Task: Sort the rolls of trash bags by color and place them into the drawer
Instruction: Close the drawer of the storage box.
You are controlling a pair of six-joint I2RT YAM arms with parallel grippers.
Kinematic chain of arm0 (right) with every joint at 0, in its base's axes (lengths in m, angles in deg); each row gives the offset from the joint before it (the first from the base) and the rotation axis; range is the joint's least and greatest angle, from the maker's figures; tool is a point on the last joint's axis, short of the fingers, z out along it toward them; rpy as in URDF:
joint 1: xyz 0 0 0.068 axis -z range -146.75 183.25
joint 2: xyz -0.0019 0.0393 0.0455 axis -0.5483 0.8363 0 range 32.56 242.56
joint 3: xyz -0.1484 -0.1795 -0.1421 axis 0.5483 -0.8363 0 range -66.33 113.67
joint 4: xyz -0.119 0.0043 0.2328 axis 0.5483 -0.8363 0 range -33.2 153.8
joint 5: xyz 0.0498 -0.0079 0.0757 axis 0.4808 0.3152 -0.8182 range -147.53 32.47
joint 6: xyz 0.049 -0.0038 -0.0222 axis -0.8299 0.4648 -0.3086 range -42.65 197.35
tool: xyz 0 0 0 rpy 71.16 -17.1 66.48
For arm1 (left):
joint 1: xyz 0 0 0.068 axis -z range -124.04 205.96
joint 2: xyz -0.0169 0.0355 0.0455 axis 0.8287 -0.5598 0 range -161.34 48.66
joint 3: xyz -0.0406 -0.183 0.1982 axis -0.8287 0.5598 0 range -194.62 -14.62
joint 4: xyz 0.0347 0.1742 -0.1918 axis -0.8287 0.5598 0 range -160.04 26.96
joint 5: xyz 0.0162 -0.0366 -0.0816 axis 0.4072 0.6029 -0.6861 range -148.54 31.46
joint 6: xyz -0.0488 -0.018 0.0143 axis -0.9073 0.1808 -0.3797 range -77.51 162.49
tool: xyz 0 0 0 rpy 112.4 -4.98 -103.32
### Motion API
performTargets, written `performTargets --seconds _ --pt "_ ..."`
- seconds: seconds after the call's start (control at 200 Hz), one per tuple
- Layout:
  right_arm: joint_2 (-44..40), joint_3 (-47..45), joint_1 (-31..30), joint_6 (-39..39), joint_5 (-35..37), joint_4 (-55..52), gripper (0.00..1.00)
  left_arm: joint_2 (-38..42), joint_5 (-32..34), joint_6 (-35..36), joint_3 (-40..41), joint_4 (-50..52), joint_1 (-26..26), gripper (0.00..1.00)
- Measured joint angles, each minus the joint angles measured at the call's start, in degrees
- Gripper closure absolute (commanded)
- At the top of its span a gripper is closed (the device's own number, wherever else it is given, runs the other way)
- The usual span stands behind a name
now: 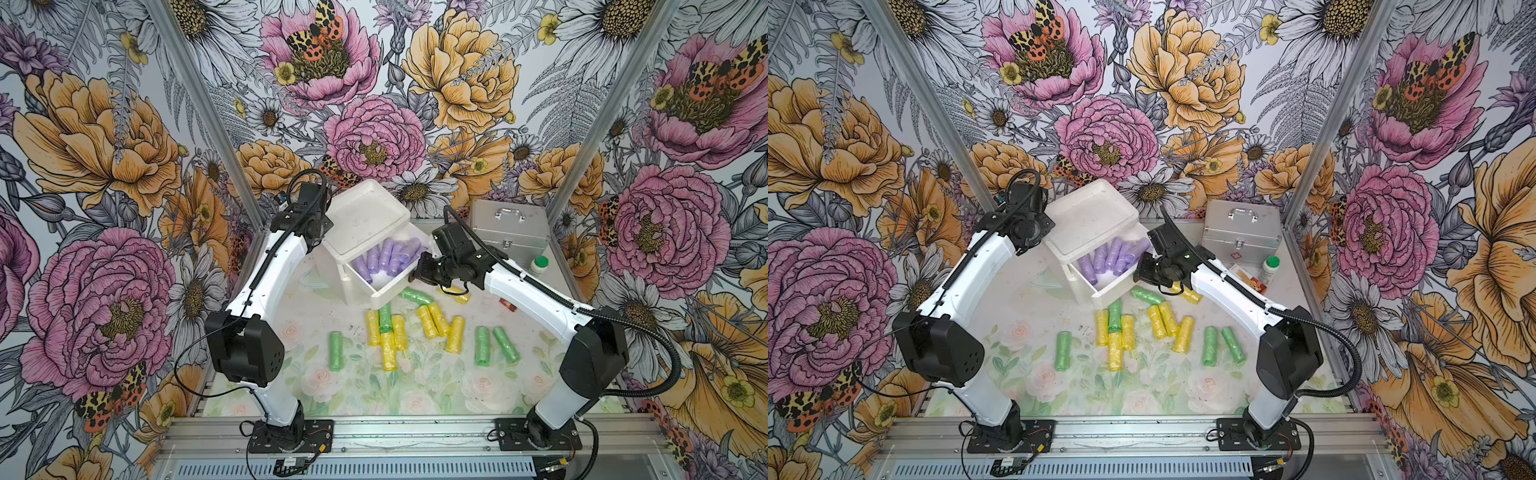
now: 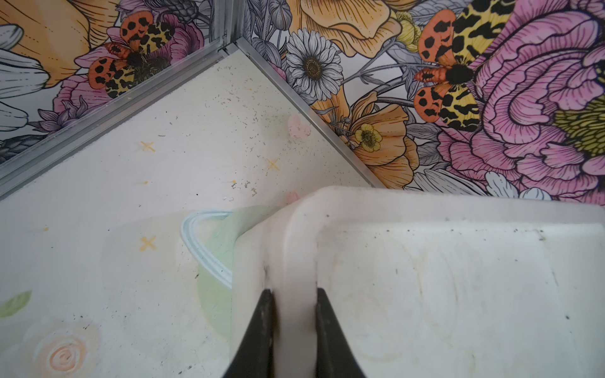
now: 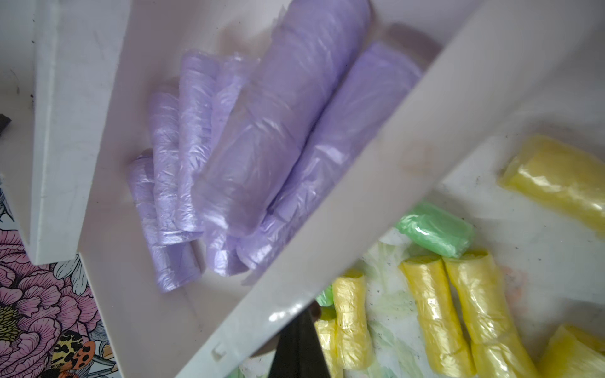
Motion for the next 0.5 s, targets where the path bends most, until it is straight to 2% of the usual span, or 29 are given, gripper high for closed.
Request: performTargets --seconds 0.5 --pt "13.6 16.2 -1.3 0.0 -2.6 3.7 1.00 -0.4 0.1 0.5 -0.5 0.2 0.2 1.00"
